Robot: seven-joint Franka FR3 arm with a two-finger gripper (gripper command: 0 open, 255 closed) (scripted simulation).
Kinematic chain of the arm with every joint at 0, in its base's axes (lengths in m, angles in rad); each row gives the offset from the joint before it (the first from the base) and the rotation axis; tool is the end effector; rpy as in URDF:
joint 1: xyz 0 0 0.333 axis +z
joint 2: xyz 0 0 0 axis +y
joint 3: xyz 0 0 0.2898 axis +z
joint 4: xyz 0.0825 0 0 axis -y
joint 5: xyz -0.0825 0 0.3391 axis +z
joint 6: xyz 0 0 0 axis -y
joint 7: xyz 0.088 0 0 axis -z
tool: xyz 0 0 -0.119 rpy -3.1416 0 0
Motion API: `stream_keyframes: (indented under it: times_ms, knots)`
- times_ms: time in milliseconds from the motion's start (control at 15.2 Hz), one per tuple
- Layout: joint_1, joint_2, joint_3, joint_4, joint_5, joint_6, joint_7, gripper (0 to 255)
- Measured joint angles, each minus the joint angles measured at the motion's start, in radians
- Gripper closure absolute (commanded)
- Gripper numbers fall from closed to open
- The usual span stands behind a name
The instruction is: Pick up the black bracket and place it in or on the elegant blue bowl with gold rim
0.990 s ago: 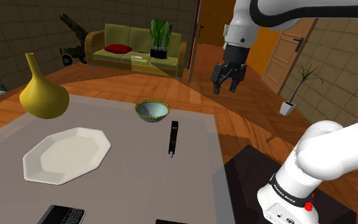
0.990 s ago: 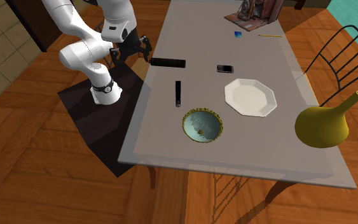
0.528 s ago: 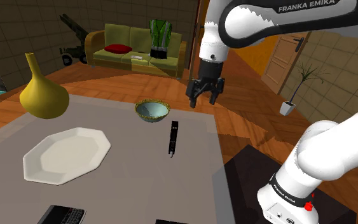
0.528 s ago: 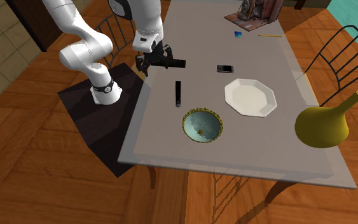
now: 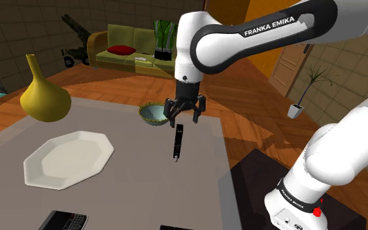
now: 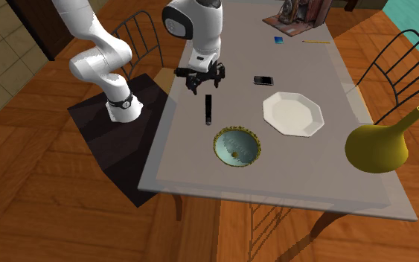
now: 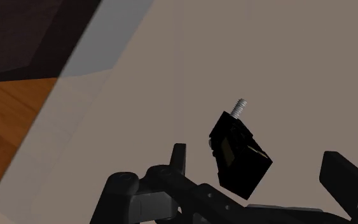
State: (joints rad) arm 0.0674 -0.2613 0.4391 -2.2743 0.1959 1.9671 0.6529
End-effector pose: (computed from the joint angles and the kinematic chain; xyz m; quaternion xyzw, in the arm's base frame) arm 0.3685 0.2271 0.4296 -0.9914 0.1221 0.0457 0.0110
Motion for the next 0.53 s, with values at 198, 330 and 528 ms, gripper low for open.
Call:
stream_keyframes:
  times_ms: [198,330,528]
  knots:
    - [0.002,0.034,0.016,-0.010,-0.007,0.041,0.024,0]
    - [0.001,0.046,0.019,-0.024,-0.010,0.067,0.024,0]
    - [0.003,0.062,0.025,-0.052,-0.011,0.109,0.028,0]
